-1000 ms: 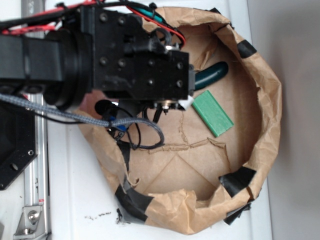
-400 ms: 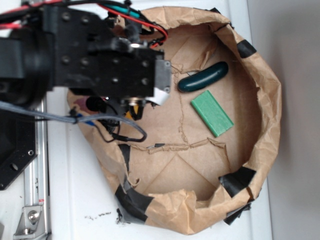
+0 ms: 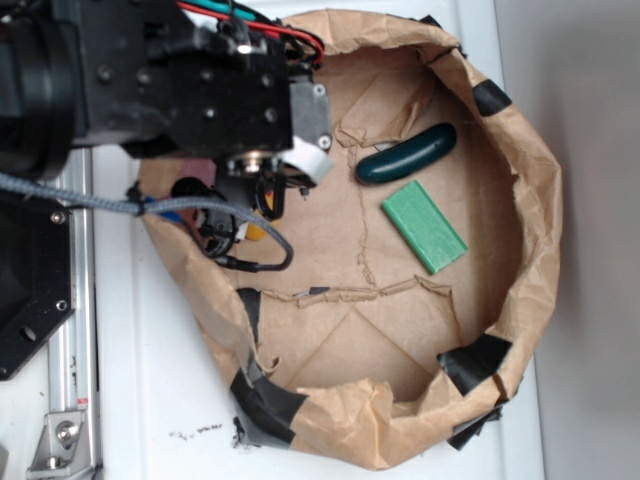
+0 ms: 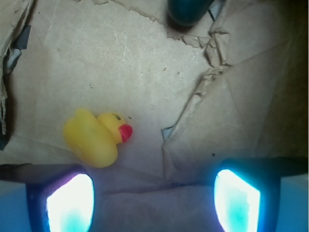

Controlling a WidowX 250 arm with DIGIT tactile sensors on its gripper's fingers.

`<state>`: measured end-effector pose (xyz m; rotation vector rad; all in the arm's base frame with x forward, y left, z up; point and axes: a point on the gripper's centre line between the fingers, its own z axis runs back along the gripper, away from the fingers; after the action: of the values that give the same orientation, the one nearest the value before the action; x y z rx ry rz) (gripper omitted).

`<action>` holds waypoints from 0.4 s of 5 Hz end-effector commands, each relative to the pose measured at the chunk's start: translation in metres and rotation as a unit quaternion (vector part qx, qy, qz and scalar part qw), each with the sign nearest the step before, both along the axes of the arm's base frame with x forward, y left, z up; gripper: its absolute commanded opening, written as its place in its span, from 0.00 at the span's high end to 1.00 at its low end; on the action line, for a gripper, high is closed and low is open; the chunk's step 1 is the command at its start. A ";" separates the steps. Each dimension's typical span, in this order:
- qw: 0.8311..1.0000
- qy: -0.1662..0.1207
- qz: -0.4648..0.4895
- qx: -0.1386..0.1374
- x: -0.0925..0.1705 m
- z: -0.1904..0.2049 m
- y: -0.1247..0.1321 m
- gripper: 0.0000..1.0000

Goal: Grab the yellow duck.

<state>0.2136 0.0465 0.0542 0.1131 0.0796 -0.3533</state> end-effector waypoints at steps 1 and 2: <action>1.000 -0.013 0.011 -0.006 0.012 -0.003 0.010 0.00; 1.000 -0.013 0.014 -0.009 0.012 -0.008 0.007 0.00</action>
<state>0.2205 0.0462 0.0434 0.0899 0.0844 -0.3479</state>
